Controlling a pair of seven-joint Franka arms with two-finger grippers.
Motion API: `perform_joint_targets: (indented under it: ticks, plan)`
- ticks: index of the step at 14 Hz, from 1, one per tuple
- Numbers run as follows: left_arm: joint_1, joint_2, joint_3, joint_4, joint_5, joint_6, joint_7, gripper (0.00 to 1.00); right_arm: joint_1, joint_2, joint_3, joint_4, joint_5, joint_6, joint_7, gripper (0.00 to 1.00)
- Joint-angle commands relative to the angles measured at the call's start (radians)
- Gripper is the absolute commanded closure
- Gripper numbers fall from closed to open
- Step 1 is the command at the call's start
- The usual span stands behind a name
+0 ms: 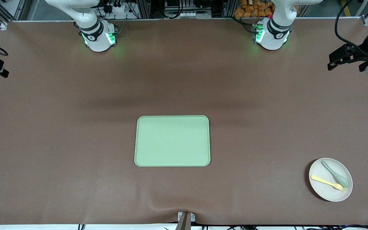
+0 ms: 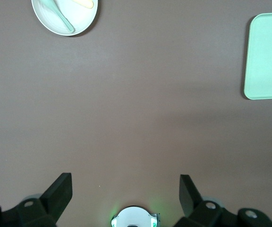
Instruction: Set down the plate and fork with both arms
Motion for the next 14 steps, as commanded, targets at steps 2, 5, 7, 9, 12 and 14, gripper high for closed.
perform_joint_targets:
  ticks: [2,5,7,9,12,14]
  plan:
    - [-0.004,0.002,0.005,0.005,-0.011,0.007,0.013,0.00,-0.004,-0.015,0.004,-0.008,0.003,-0.007,-0.003,0.00]
    - [0.001,0.018,0.009,0.008,-0.004,0.005,0.004,0.00,-0.004,-0.015,0.004,-0.008,0.003,-0.007,-0.003,0.00]
    - [0.004,0.044,0.010,0.007,0.019,0.007,0.000,0.00,-0.004,-0.015,0.004,-0.008,0.003,-0.007,-0.003,0.00]
    - [0.008,0.071,0.012,0.005,0.054,0.022,0.003,0.00,-0.005,-0.015,0.004,-0.008,0.003,-0.007,-0.003,0.00]
    - [0.071,0.097,0.016,0.002,0.041,0.062,0.009,0.00,-0.004,-0.015,0.004,-0.008,0.003,-0.007,-0.003,0.00]
    - [0.112,0.126,0.015,0.002,0.039,0.077,0.015,0.00,-0.001,-0.013,0.004,-0.006,0.003,-0.007,-0.003,0.00]
